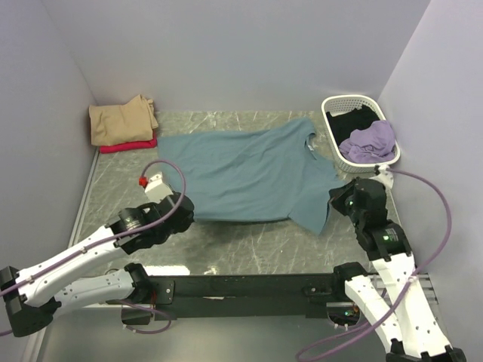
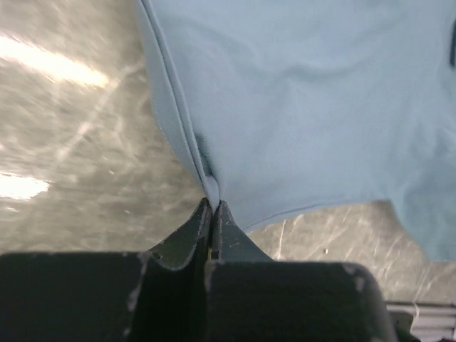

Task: Fold and stack the t-shirts
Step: Fold the tshirt

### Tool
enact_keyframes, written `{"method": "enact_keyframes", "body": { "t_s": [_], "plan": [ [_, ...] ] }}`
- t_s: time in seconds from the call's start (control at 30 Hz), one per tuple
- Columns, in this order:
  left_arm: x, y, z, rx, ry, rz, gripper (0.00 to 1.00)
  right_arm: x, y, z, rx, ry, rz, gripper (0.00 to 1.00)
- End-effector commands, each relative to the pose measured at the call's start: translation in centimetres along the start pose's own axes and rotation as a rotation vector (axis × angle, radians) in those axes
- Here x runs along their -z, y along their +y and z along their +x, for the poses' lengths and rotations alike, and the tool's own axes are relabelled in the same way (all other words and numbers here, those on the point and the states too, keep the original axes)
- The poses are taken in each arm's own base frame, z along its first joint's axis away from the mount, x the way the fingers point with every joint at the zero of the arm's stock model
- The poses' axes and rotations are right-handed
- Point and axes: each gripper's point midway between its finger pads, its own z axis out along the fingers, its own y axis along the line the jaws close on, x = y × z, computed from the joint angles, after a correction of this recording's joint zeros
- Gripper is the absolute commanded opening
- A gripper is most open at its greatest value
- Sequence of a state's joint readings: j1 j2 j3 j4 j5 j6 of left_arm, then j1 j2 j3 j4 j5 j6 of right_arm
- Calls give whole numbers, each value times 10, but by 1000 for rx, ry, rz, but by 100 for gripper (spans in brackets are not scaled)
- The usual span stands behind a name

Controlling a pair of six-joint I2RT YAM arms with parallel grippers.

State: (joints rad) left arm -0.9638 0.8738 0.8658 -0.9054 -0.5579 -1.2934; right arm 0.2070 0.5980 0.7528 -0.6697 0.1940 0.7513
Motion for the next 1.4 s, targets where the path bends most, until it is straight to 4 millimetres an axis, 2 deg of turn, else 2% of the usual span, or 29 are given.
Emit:
{"method": "enact_keyframes", "body": {
  "t_s": [0.0,0.07,0.1,0.17,0.2,0.27,0.3,0.37,0.4,0.47,0.53,0.57,0.63,0.67,0.73,0.77,0.83,0.87,0.97,1.0,1.07,1.1,1.2,1.27,1.3,1.37],
  "plan": [
    [25,11,-38,-30,-118,-46,1,36,40,-50,75,-137,-154,0],
    [34,10,-51,-12,-155,-33,1,47,51,-60,95,-158,-194,0],
    [41,8,-59,-8,-174,-22,1,57,61,-72,127,-185,-226,0],
    [52,7,-71,3,-204,-6,1,65,69,-79,163,-182,-247,0],
    [61,2,-82,6,-230,15,1,77,78,-90,191,-212,-278,0],
    [73,-2,-94,5,-256,45,1,88,87,-99,213,-235,-314,0],
    [83,-7,-106,21,-283,64,1,102,95,-108,233,-265,-353,0],
    [92,-7,-115,11,-304,70,1,116,101,-117,243,-297,-380,0],
    [102,-8,-127,26,-338,79,1,130,109,-125,259,-322,-416,0],
    [113,-8,-137,13,-358,85,1,149,116,-135,279,-353,-454,0],
    [132,-15,-153,43,-386,132,1,162,123,-137,308,-357,-497,0],
    [138,-15,-158,35,-395,145,1,177,126,-146,315,-397,-517,0],
    [154,-19,-169,58,-414,186,1,193,126,-153,320,-434,-528,0],
    [158,-20,-173,38,-424,197,1,209,129,-162,328,-473,-548,0],
    [170,-23,-183,48,-441,226,1,221,131,-164,345,-477,-568,0],
    [175,-30,-185,18,-446,258,1,236,136,-169,353,-496,-599,0],
    [187,-38,-192,19,-455,311,1,247,140,-169,363,-494,-626,0],
    [193,-46,-192,-32,-449,354,1,260,146,-169,375,-504,-676,0],
    [224,-59,-210,-24,-492,473,1,285,151,-175,371,-543,-733,0],
    [242,-63,-219,1,-507,534,1,292,152,-176,371,-552,-748,0],
    [261,-63,-227,-3,-530,592,1,306,155,-182,374,-579,-771,0],
    [278,-59,-237,21,-556,624,1,308,156,-185,370,-589,-768,0],
    [300,-48,-251,41,-609,656,1,306,161,-189,386,-585,-766,0],
    [301,-44,-254,30,-618,642,1,296,165,-187,389,-557,-762,0],
    [306,-42,-257,39,-625,642,1,294,166,-185,390,-549,-767,0],
    [304,-41,-258,32,-622,620,1,290,167,-182,387,-533,-772,0]
  ]
}}
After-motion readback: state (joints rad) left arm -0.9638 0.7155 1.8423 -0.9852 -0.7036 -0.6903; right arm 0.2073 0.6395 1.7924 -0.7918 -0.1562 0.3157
